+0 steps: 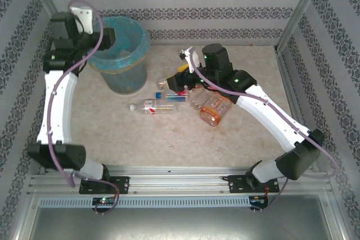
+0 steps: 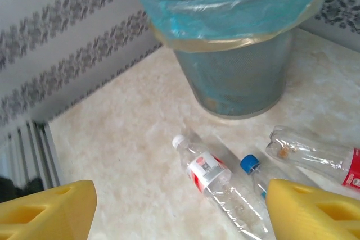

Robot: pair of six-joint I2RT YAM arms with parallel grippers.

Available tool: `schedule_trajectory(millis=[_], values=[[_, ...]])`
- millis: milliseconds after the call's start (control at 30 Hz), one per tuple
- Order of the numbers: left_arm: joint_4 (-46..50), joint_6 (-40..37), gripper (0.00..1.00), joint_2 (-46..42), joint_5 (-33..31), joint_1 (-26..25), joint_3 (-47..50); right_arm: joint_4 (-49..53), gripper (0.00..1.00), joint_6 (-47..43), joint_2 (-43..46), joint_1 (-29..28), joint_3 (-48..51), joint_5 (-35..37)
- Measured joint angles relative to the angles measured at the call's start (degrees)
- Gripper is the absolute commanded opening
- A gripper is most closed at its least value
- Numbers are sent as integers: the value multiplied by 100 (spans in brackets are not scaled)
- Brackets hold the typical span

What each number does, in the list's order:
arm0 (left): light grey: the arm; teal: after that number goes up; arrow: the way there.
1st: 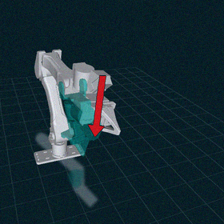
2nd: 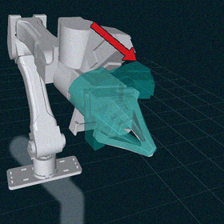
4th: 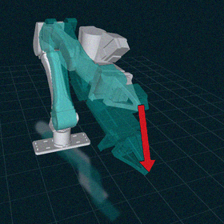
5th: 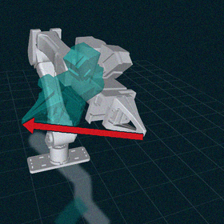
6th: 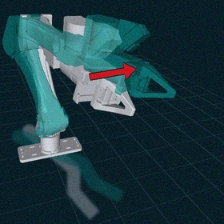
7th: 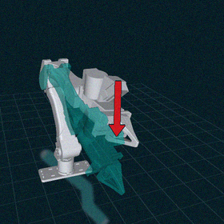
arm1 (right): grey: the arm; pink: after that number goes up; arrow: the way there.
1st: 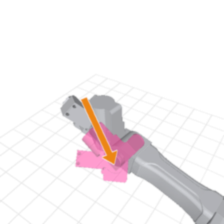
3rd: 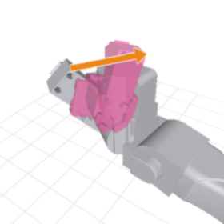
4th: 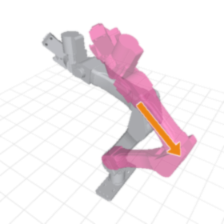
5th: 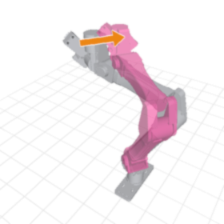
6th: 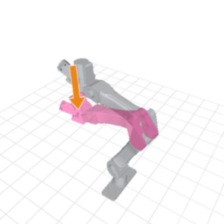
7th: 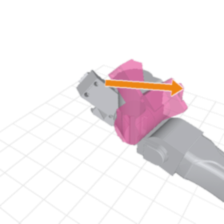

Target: Put the plastic bottles in the bin

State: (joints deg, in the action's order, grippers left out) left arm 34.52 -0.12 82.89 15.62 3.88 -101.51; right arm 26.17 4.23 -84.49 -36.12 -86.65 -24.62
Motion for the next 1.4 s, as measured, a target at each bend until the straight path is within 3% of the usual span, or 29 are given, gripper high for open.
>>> schedule_trajectory(millis=[300,533,900,1167,1400], values=[[-743,-151,81,-2356,83,-81,2448,852,81,-1665,-1233,-129,-741,-122],[-750,-380,80,-3425,468,-476,3851,1226,81,-2699,-1917,-234,-905,11],[-590,-1272,83,-3829,361,-1764,5827,1394,81,-4039,-2782,-315,-968,483],[-776,-1670,96,-3742,173,-1851,6677,1394,82,-4481,-3228,-313,-1147,579],[-1003,-1751,100,-3799,-118,-1851,6920,1384,86,-4588,-3620,-315,-1327,575]])
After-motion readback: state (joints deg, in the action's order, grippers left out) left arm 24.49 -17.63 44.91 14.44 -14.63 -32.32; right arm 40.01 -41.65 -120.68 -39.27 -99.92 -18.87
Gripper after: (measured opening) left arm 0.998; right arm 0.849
